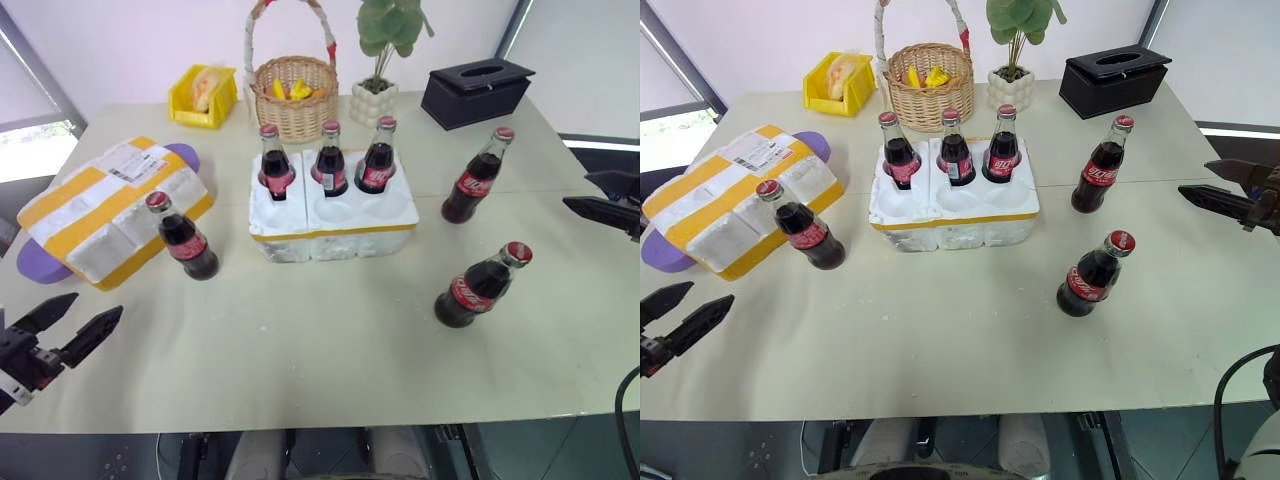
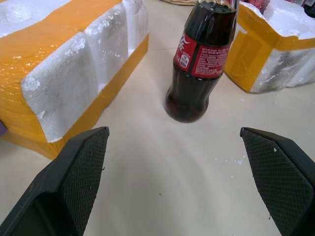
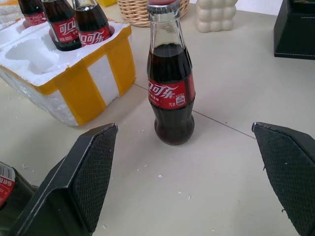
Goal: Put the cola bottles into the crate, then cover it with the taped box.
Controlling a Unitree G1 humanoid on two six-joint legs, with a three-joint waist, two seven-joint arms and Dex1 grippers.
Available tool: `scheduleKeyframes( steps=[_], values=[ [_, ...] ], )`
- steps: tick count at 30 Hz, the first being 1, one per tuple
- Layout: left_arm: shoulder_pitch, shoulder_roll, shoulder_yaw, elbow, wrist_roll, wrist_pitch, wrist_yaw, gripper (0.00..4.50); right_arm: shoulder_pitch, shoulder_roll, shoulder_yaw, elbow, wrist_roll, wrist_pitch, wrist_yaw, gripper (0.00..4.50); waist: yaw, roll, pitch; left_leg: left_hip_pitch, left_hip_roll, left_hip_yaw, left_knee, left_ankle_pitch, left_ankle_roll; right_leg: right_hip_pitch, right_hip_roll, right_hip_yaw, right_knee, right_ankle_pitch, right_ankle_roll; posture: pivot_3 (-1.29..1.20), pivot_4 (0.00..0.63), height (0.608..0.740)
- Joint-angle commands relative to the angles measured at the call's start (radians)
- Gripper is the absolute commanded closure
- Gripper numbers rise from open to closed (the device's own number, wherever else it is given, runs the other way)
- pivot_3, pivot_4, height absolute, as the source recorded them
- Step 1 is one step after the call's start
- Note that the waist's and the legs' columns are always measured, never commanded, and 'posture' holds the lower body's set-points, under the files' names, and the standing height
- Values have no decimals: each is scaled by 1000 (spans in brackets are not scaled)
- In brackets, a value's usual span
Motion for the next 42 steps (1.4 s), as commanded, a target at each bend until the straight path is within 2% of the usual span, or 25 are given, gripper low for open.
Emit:
scheduleKeyframes(
  steps=[1, 4, 11, 20, 24, 28, 33, 38, 42],
  values=[
    [-4, 15, 6, -20, 6, -17, 6, 38, -8, -15, -11, -31, 7, -8, 2, 0, -1, 0, 0, 0, 0, 0, 0, 0, 0, 0, 0, 0, 0, 0, 0, 0, 150, 738],
    [-39, 23, 14, 8, 7, 1, 54, 38, -7, -11, -11, -34, 7, -11, -5, 0, 0, 0, 0, 2, 0, 0, 0, 0, 0, 1, 0, 0, 0, 0, 0, 0, 150, 738],
    [-39, 40, 26, 21, -17, 9, 32, 38, -17, -6, -12, -31, 14, 20, -12, 0, -1, 0, 0, 2, 0, 2, 0, 0, 0, 1, 0, 2, 0, 0, 0, 0, 150, 738],
    [-66, 49, -31, 8, 19, -2, 18, 38, -24, -12, 6, -35, -12, -17, -38, 0, 0, 0, 0, 4, 0, 2, 0, 0, 0, 3, 0, 2, 0, 0, 0, 0, 150, 738],
    [-98, 72, -61, 15, 22, -2, -6, 38, -73, -41, 14, -42, -13, 22, -12, 0, -1, 0, 0, 5, 0, 2, -1, 0, 0, 3, 0, 2, 0, 0, 0, 0, 150, 738],
    [-164, 110, -91, 54, 23, -1, -29, 38, -175, -68, 48, -97, -4, 124, 77, 0, -1, 0, 0, 6, 1, 2, -1, 0, 0, 3, 1, 2, 1, 0, 0, 0, 150, 738],
    [-247, 143, -164, 110, 50, -21, -77, 38, -290, -57, 119, -333, 119, 373, 111, 0, -5, 0, 0, 6, 1, 3, -2, 0, 0, 2, 1, 3, 1, 0, 0, 0, 150, 738],
    [-339, 151, -252, 172, 95, -55, -104, 38, -256, -67, 169, -645, 331, 589, 111, 0, 3, 0, 0, 5, 2, 2, -3, 0, 0, 1, 3, 3, 1, 0, 0, 0, 150, 738],
    [-438, 137, -342, 260, 160, -102, -101, 38, -194, -68, 159, -845, 464, 672, 111, 0, 11, 0, 0, 2, 2, 1, -2, 0, 0, 0, 3, 3, 0, 2, 3, 0, 150, 738]
  ],
)
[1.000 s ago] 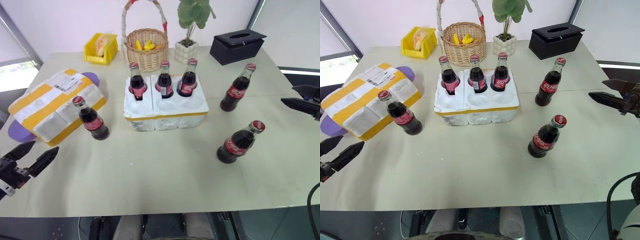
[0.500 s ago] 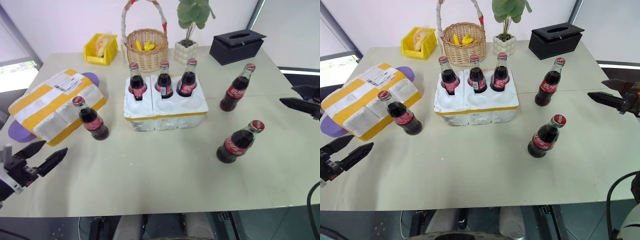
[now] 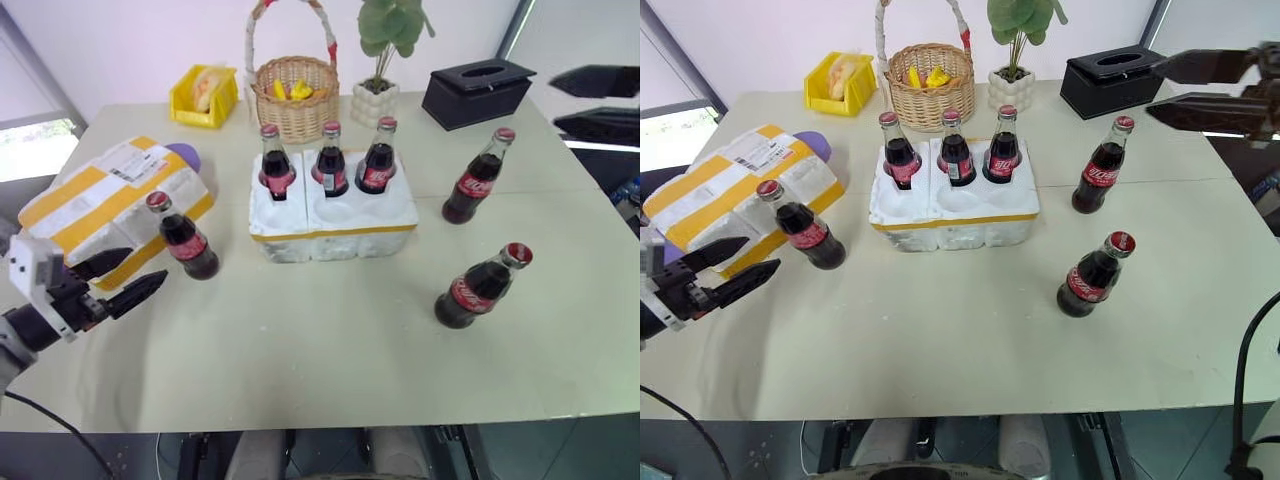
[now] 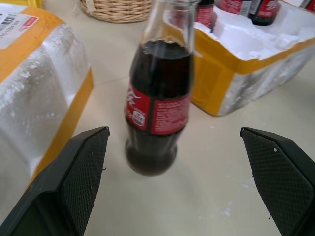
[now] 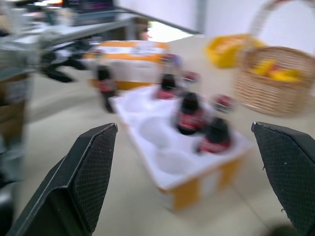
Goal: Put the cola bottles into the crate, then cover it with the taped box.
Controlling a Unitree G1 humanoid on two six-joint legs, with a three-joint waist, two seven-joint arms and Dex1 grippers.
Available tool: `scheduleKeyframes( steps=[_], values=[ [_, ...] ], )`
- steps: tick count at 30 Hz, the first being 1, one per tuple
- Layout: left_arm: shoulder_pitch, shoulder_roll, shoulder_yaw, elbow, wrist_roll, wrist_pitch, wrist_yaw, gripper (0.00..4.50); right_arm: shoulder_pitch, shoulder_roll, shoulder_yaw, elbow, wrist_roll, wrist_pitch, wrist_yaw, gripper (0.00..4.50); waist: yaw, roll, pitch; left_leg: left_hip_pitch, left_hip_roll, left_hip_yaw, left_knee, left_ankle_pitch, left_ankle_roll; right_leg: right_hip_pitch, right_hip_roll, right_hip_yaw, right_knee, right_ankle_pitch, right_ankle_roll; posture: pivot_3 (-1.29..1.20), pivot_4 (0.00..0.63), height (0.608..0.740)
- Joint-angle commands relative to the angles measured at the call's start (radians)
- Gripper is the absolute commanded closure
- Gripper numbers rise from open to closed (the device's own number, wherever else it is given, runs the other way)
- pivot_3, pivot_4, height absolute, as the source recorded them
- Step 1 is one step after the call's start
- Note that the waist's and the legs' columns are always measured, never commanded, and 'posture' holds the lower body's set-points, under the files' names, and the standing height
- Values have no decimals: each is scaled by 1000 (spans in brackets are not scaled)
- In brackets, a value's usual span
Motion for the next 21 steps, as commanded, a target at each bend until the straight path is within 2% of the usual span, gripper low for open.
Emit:
scheduleKeyframes(
  steps=[1, 7, 21],
  values=[
    [-68, -6, -56, 58, 54, -59, -2, 38, 14, -10, -35, -150, 109, 64, 3, 0, 1, 0, 0, -1, 0, 0, 0, 0, 0, 0, 0, 0, 0, 0, 0, 0, 150, 738],
    [-179, -26, -154, 156, 139, -134, -5, 38, 20, 32, -66, -269, 177, 124, -27, 0, 9, -1, 0, -2, 0, 0, 1, 0, 0, -2, 0, 0, 0, 2, 2, 0, 150, 738],
    [-363, -104, -287, 315, 226, -203, 1, 38, 77, 46, -105, -304, 198, 130, -67, 0, 19, -1, 0, -5, 0, 0, 2, 0, 0, -4, 1, 0, 0, 4, 5, 0, 150, 738]
  ],
)
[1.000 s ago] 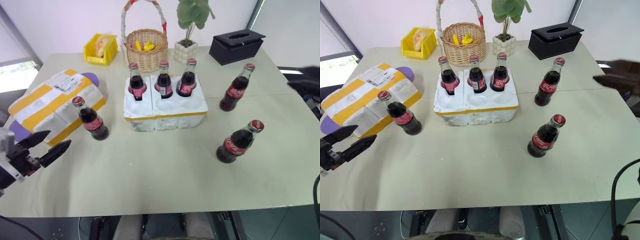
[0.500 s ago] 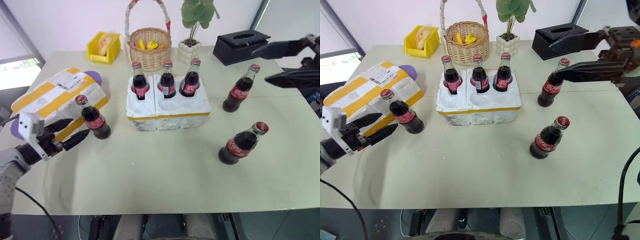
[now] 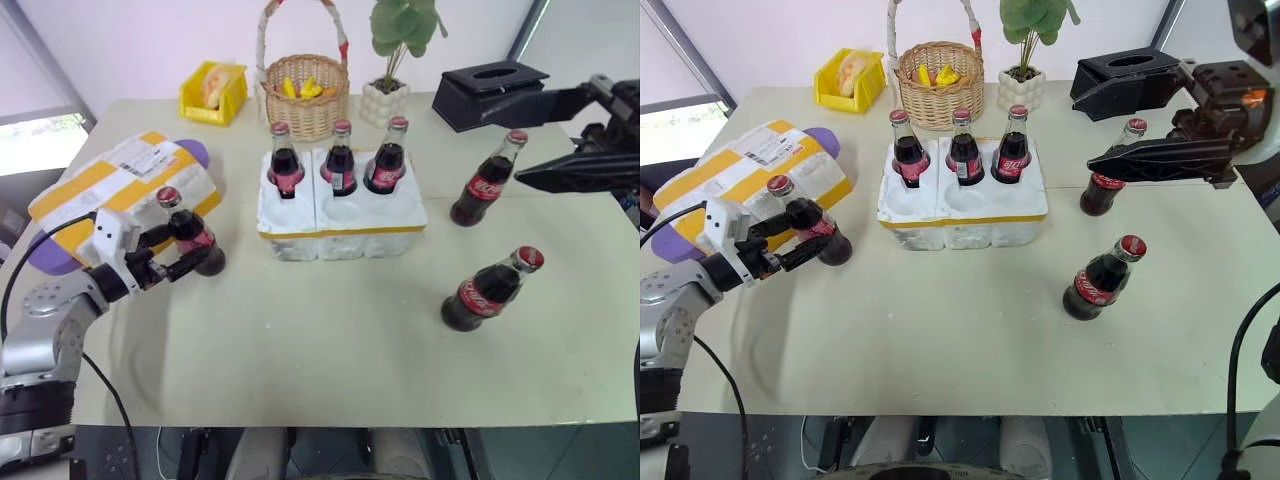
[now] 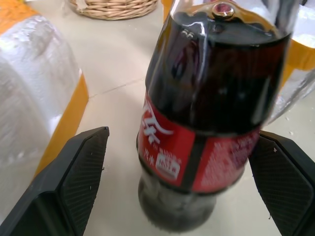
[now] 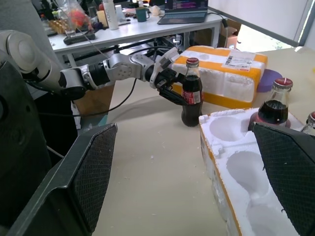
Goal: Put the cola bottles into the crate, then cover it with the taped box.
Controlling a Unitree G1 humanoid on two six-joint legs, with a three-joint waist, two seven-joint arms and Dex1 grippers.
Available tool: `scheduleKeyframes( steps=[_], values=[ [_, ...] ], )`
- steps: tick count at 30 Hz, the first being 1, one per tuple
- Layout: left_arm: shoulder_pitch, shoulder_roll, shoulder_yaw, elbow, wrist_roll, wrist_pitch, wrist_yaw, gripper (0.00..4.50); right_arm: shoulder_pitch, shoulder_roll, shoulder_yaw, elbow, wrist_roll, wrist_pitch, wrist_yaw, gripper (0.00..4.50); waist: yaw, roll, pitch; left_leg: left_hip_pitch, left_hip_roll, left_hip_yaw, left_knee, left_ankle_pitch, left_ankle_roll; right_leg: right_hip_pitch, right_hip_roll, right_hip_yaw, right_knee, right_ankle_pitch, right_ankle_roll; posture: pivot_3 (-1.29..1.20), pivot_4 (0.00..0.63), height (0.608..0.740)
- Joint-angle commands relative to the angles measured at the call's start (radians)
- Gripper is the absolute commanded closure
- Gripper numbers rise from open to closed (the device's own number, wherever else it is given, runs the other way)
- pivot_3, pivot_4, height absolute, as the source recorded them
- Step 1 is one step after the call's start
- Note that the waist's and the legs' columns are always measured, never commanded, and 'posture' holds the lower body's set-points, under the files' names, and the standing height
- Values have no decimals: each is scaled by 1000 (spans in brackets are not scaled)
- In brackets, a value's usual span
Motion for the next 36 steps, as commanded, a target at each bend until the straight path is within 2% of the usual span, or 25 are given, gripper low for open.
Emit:
scheduleKeyframes(
  steps=[1, 3, 4, 6, 8, 15, 20, 24, 27, 31, 36],
  values=[
    [-50, -9, -10, 16, 9, -19, -2, 38, 5, -6, -44, -35, 25, -9, -11, 0, 0, 0, 0, 0, 0, 0, 0, 0, 0, 0, 0, 0, 0, 0, 0, 0, 150, 738],
    [-65, -15, -13, 24, 0, -10, -15, 38, 17, -5, -49, -41, 26, -12, -16, 0, -1, 0, 0, 0, 0, 0, 0, 0, 0, 0, 0, 0, 0, 0, 0, 0, 150, 738],
    [-69, -18, -11, 26, -9, -6, -23, 269, 22, -5, -52, -45, 29, -10, -19, 0, -2, 0, 0, 0, 0, 0, 0, 0, 0, 0, 0, 0, 0, 0, 0, 0, 150, 738],
    [-70, -15, -9, 22, -21, 8, -36, 868, 31, -7, -60, -55, 37, -7, -22, 0, -4, 0, 0, 0, 0, 0, 0, 0, 0, -1, 0, 0, 0, 0, 0, 0, 150, 738],
    [-68, -7, -7, 15, -21, 18, -41, 1740, 37, -9, -66, -64, 46, -2, -26, 0, -3, 0, 0, 0, 0, 0, 0, 0, 0, -1, 0, 0, 0, 0, 0, 0, 150, 738],
    [-96, 45, 16, -48, -92, 133, -63, 1687, 60, -8, -62, -69, 42, -13, -37, 0, -3, 0, 0, -1, 0, 0, 0, 0, 0, -1, 0, 0, 0, 0, 0, 0, 150, 738],
    [-249, 116, 9, -90, -157, 253, -91, 1687, 84, -4, -46, -60, 23, -37, -34, 0, 2, -7, 4, -6, 0, -2, 2, 0, 0, -5, 2, 0, 2, 1, 0, 0, 150, 738],
    [-439, 155, -39, -61, -182, 342, -144, 1687, 88, -2, -33, -46, 10, -51, -29, 0, 1, -8, 4, -9, 0, -4, 7, 0, 0, -5, 2, -1, 1, 2, 2, 0, 150, 738],
    [-609, 137, -84, -17, -196, 402, -168, 1687, 85, 1, -26, -39, 7, -49, -30, 0, 0, -8, 4, -10, 0, -4, 10, 0, 0, -4, 2, -1, 0, 3, 3, 0, 150, 738],
    [-772, 60, -130, 38, -214, 458, -176, 1687, 93, 12, -27, -46, -1, -61, -46, 0, -1, -8, 4, -10, 0, -4, 12, 0, 0, -3, 2, -1, 1, 3, 4, 0, 150, 738],
    [-837, -51, -233, 110, -129, 381, -214, 1687, 116, 19, -42, -66, 2, -61, -72, 0, -6, -8, 4, -10, 0, -4, 13, 0, 0, -3, 2, -1, 2, 4, 4, 0, 150, 738]
  ],
)
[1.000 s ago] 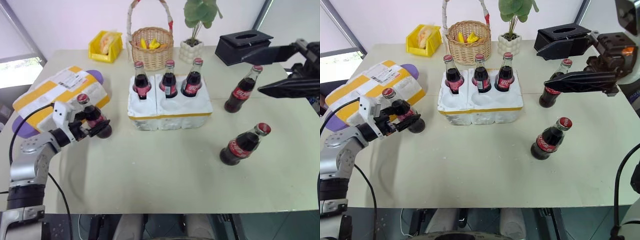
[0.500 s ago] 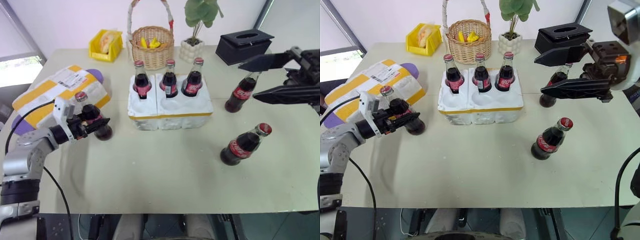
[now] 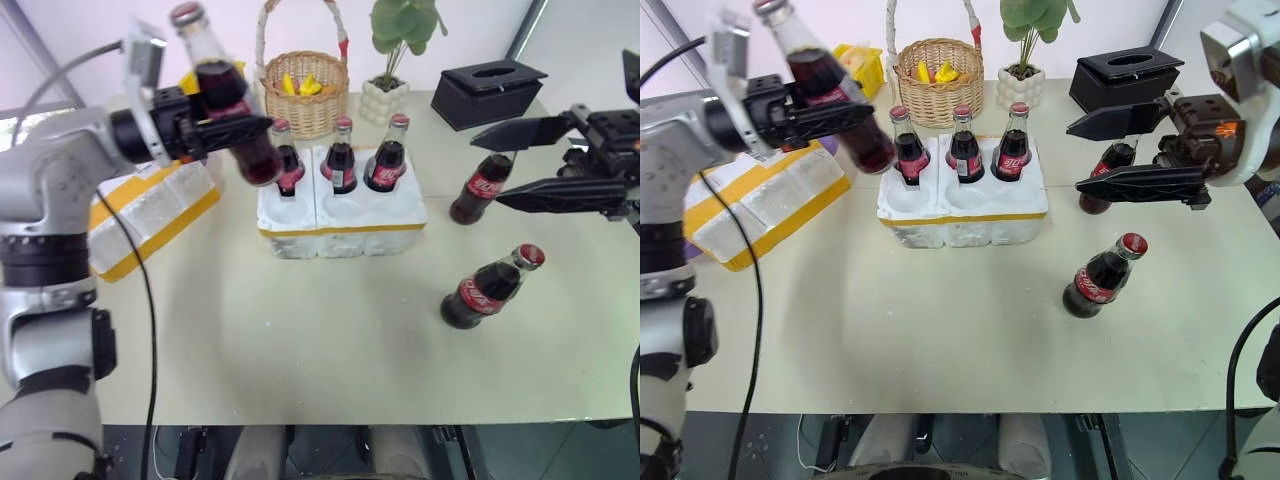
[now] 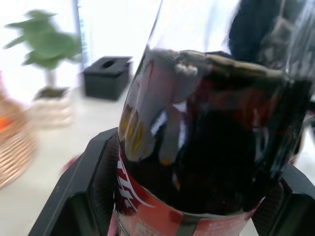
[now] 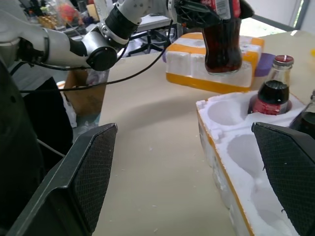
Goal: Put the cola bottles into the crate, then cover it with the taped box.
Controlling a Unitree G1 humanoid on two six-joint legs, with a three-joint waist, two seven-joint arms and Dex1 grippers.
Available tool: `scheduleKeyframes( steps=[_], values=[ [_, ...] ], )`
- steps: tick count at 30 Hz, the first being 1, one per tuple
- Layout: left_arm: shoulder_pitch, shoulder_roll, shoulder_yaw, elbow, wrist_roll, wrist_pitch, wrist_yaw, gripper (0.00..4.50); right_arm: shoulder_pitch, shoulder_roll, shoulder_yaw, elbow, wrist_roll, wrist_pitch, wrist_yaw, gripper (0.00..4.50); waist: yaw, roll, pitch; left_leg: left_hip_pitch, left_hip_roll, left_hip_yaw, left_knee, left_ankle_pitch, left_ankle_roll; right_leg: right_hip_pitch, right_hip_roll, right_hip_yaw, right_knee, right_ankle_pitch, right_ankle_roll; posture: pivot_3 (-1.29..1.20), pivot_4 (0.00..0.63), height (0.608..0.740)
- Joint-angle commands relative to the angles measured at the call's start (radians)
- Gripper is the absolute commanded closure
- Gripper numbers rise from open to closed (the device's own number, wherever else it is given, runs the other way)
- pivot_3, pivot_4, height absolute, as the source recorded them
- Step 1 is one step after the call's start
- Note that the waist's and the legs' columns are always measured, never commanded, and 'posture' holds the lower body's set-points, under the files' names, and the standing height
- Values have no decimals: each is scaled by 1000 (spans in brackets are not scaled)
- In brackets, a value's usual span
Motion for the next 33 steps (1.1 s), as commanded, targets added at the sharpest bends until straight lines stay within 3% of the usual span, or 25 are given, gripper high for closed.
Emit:
scheduleKeyframes(
  steps=[1, 4, 14, 33],
  values=[
    [-33, -28, -34, 35, 45, -71, -32, 1687, 3, -5, -34, -29, 9, -10, -19, 0, -3, 0, 0, 0, 0, 0, 0, 0, 0, 0, 0, 0, 0, 0, 0, 0, 150, 738],
    [-32, -64, -75, 92, 99, -131, -50, 1687, 21, -2, -47, -35, 6, -11, -51, 0, -3, 0, 0, 0, 0, 0, 0, 0, 0, -1, 1, 0, 0, 0, 0, 0, 150, 738],
    [-5, -52, -105, 173, 198, -235, -133, 1687, 129, -4, -128, -85, 39, 0, -125, 0, 4, 0, 0, -3, 0, 0, 0, 0, 0, -3, 1, 1, 0, 0, 0, 0, 150, 738],
    [84, -155, -206, 272, 419, -430, -101, 1687, 135, 33, -105, -48, 5, -49, -175, 0, 5, 0, 0, -4, 0, 0, 2, 0, 0, -3, 1, 1, 0, 1, 0, 0, 150, 738]
  ],
)
